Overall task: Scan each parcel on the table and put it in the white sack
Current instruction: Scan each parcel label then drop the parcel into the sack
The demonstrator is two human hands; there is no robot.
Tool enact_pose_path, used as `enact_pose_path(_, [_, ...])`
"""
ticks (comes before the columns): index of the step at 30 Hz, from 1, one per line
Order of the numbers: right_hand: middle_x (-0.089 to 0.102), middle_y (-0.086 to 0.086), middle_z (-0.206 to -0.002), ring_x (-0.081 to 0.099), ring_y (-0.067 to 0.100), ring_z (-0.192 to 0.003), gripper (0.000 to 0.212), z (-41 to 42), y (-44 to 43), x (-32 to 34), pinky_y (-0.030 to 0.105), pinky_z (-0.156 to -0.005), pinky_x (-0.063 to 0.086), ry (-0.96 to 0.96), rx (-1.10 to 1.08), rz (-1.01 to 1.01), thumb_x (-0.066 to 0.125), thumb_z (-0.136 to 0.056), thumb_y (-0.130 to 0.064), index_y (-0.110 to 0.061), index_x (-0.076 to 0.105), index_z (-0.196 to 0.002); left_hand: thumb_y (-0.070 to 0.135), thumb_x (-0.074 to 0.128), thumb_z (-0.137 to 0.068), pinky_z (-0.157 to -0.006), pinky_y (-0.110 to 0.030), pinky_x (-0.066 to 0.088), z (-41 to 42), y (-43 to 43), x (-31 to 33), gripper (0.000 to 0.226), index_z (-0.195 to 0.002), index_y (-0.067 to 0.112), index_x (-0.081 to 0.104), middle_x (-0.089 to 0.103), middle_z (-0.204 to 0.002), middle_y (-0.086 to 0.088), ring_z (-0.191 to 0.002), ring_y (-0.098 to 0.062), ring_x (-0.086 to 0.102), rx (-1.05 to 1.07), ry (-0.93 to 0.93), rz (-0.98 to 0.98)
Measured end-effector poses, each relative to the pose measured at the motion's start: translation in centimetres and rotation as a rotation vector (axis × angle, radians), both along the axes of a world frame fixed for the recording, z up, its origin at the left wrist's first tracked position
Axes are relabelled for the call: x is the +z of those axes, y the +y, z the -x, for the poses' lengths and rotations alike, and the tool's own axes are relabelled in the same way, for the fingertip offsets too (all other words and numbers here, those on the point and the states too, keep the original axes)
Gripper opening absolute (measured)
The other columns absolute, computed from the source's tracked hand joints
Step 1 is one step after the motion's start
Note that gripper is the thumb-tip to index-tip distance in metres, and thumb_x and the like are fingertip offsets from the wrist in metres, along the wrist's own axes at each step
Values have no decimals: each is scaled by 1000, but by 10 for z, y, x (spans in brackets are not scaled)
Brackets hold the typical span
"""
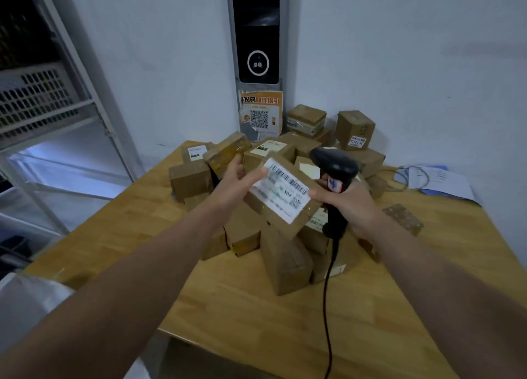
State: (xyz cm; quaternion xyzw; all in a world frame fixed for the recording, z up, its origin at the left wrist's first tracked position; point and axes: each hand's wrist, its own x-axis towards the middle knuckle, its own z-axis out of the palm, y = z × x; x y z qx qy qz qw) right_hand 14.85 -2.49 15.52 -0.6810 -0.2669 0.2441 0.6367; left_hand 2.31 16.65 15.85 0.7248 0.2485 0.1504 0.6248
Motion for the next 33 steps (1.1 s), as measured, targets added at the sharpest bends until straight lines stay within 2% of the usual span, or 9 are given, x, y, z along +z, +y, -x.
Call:
enact_pose_path(5, [71, 15, -108, 68, 27, -103, 42, -9, -5, 8, 46, -99, 50, -24, 48, 17, 80, -74, -15, -3, 64, -110, 26, 70, -85, -93, -31, 53, 7, 9, 13, 44, -125, 22, 53, 70, -110, 6, -101, -12, 67, -329, 251, -163])
enact_pose_path(9, [70, 7, -98, 67, 23, -95, 27, 4, 3, 7, 41, -91, 53, -6, -270, -19, 73, -84, -24, -15, 64, -108, 27, 74, -83, -69, -21, 56, 5, 5, 2, 32, -111, 22, 60, 71, -106, 4, -93, -11, 68, -131, 107, -72])
enact_pose_path(11, [67, 3, -85, 66, 18, -78, 26, 18, 4, 4, 36, -78, 55, -12, -248, 5, 70, -86, -24, -13, 63, -108, 23, 74, -83, -56, -14, 52, 3, 1, -10, 29, -108, 20, 59, 68, -106, 2, -87, -6, 66, -2, 43, -27])
enact_pose_path(15, [63, -2, -62, 60, 10, -52, 8, 52, 2, -11, 25, -56, 51, -131, -158, 125, 69, -87, -21, -15, 65, -86, 28, 77, -80, -63, -21, 53, 0, 2, -34, 52, -123, 11, 54, 67, -112, -1, -92, -11, 66, 147, 47, -29])
enact_pose_path(20, [58, -5, -47, 55, 6, -41, 18, 69, 1, -33, 19, -45, 46, -145, -187, 126, 69, -88, -27, -11, 62, -82, 29, 78, -79, -67, -23, 53, 3, 1, -48, 42, -107, 18, 49, 62, -94, 8, -83, -6, 63, 213, 49, -87])
enact_pose_path(23, [60, -2, -53, 57, 7, -43, 23, 70, 1, -39, 18, -45, 47, -102, -197, 142, 69, -87, -29, -7, 64, -90, 28, 77, -80, -76, -29, 55, 5, 6, -54, 38, -103, 20, 49, 63, -100, 3, -88, -12, 64, 251, 67, -97])
enact_pose_path(26, [62, 1, -57, 60, 9, -48, 24, 71, 0, -47, 23, -51, 50, -92, -176, 135, 69, -87, -30, -6, 66, -87, 29, 76, -81, -70, -24, 54, 5, 10, -58, 34, -103, 20, 52, 64, -99, 3, -85, -10, 64, 258, 88, -88])
enact_pose_path(31, [66, -10, -101, 61, 1, -91, 40, 66, 0, -55, 15, -69, 42, 126, -292, -37, 76, -82, -27, -25, 58, -117, 33, 73, -84, -64, -20, 55, 9, 8, -63, 35, -112, 19, 60, 70, -107, 1, -91, -12, 69, 127, 68, 64])
enact_pose_path(33, [68, -10, -101, 62, 0, -90, 31, 66, -1, -56, 11, -66, 43, 209, -272, -80, 75, -83, -24, -28, 61, -110, 35, 72, -84, -70, -22, 56, 10, 3, -65, 42, -119, 17, 59, 71, -108, 1, -93, -13, 70, 57, 102, 73])
